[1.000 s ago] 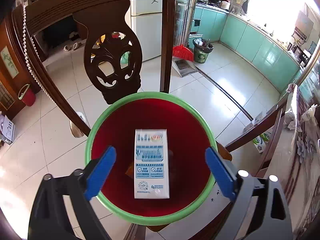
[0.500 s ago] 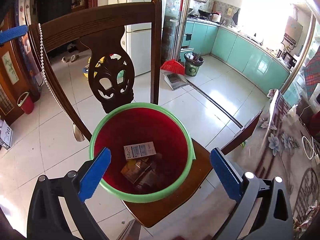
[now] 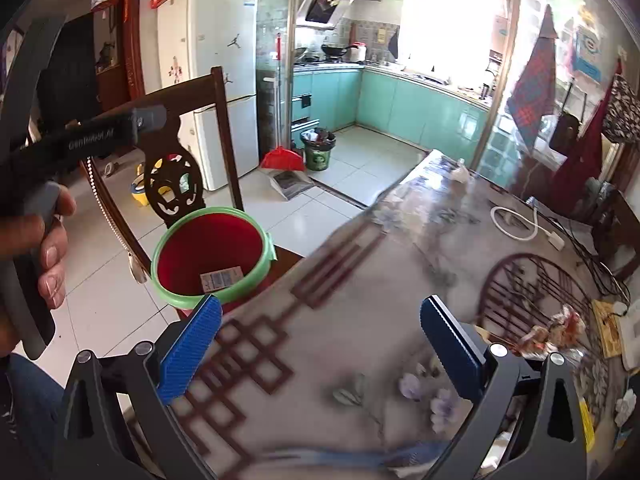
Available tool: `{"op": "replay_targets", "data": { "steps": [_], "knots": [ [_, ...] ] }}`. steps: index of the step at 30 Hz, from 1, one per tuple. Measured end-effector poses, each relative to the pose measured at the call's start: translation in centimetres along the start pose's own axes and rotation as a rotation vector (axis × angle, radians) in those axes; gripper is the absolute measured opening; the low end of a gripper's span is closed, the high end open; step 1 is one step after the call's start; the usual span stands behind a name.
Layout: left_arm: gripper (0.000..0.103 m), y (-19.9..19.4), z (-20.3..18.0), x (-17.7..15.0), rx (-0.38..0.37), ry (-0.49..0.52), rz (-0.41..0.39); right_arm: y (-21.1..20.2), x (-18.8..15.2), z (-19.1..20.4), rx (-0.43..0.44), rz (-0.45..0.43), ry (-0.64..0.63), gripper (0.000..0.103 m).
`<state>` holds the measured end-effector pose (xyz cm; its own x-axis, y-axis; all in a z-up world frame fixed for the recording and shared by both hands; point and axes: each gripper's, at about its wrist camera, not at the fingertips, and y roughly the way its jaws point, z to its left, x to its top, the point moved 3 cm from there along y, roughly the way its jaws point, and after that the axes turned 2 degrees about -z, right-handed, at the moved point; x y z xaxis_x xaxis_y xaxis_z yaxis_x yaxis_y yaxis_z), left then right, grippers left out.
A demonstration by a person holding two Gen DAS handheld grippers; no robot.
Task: Collect trash
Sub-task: 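Move both tools back over the table, then grasp the white paper cup with the left tool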
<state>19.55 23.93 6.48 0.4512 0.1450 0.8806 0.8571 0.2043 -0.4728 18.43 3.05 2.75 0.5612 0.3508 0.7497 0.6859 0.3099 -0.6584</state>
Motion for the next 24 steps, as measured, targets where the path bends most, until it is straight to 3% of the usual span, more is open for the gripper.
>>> {"op": "replay_targets", "data": {
  "steps": [6,12,24],
  "knots": [
    [0.098,-2.3,-7.1,-2.7,-0.135,0.079,0.027,-5.7,-4.2,-7.4,-0.115,-0.009,0.081,0.097],
    [0.098,-4.2,-12.6,-5.3,-0.251,0.084,0.075,-9.8,-8.4,-13.0,-0.215,-0.017,0.149,0.097],
    [0.098,-6.6,-22.0,-11.7,-0.392,0.252,0.17,-13.2,-14.2,-20.8,-0.296,-0.027,0.286,0.097]
  ]
}}
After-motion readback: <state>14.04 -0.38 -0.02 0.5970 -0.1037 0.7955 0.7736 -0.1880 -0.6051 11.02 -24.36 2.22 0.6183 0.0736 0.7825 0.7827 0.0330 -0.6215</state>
